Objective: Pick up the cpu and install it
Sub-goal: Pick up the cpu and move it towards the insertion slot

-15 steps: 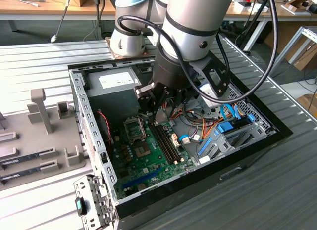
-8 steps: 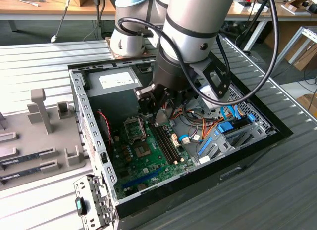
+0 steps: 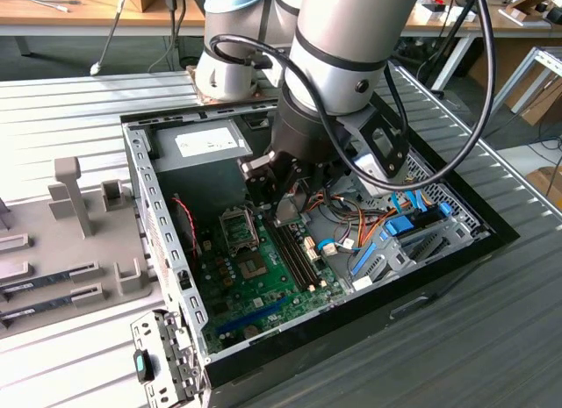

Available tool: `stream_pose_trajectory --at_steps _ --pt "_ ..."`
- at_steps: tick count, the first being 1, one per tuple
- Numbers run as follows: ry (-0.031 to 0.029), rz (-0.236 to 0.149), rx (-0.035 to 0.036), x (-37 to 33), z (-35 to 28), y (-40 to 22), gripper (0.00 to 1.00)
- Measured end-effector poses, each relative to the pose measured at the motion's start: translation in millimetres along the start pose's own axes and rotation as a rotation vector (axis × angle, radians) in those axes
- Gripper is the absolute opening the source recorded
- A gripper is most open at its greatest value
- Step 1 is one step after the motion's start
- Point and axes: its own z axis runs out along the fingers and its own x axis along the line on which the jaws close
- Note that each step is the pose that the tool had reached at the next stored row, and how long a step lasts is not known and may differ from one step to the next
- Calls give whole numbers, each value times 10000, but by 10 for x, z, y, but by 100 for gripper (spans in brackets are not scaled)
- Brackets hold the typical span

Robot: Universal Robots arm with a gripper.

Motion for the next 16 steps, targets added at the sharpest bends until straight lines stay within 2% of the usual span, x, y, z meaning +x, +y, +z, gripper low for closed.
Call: stream_pose_trajectory --at_steps 16 --pt "0 0 0 2 62 -18 47"
